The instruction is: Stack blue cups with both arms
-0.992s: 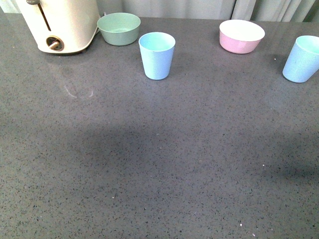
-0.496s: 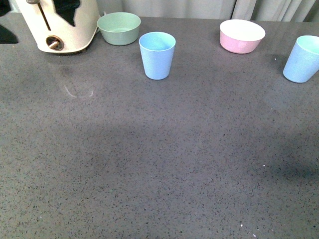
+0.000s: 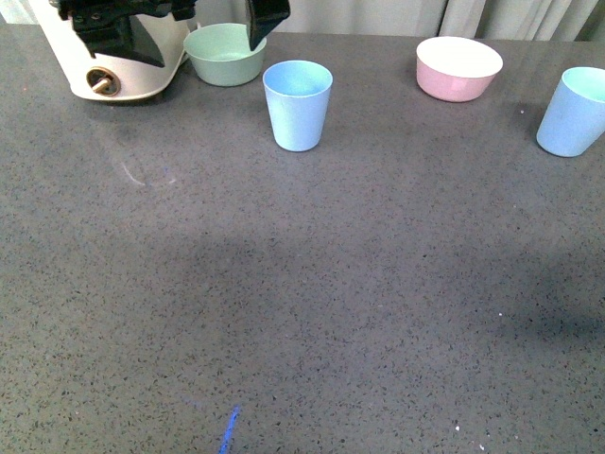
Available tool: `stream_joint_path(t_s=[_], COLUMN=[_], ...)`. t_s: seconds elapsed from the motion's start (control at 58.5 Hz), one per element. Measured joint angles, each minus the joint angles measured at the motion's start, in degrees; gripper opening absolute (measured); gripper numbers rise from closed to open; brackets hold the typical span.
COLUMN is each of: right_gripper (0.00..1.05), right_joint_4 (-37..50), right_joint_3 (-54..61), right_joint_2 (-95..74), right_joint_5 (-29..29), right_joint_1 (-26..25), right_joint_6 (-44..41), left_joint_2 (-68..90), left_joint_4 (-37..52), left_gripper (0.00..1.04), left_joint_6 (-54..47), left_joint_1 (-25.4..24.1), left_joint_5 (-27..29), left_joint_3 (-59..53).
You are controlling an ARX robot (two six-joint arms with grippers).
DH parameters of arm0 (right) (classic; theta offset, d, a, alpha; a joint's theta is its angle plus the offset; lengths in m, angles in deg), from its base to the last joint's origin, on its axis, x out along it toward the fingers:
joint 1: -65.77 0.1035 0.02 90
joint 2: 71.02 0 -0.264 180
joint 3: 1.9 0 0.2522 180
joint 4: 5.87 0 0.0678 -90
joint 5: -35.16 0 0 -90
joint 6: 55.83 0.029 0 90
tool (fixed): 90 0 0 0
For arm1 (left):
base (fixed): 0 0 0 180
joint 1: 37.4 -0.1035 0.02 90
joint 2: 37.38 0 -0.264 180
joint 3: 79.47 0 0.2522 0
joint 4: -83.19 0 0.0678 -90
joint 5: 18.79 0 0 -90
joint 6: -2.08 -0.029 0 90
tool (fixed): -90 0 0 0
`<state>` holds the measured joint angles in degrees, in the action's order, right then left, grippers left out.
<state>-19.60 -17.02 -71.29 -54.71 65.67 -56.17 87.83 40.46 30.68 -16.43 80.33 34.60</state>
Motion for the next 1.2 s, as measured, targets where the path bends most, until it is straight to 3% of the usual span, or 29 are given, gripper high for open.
stream_joint_path(t_s=[0.41,0.735,0.975,1.197], right_gripper=[0.96,0.96,0.96,0.96], right_joint_4=[0.00,0.00,0.00,0.00], right_joint_3=[0.00,0.00,0.00,0.00], right_joint_2=[0.00,0.00,0.00,0.00], right_joint_5=[0.00,0.00,0.00,0.00], right_joint_1=[0.00,0.00,0.00,0.00], right_joint_6=[0.00,0.00,0.00,0.00], left_joint_2=[11.80,16.33,20.02,20.41], left_joint_4=[-7.06,-9.46,-12.09,-13.33], left_gripper=[0.96,0.95,0.44,0.13], left_joint_6=[0.63,1.27,1.31,1.31], left_joint_1=[3.48,4.00,4.28,4.52], left_joint_5=[1.53,1.86,2.03,2.03], left_joint_3=[15.80,19.47,24.85,26.36])
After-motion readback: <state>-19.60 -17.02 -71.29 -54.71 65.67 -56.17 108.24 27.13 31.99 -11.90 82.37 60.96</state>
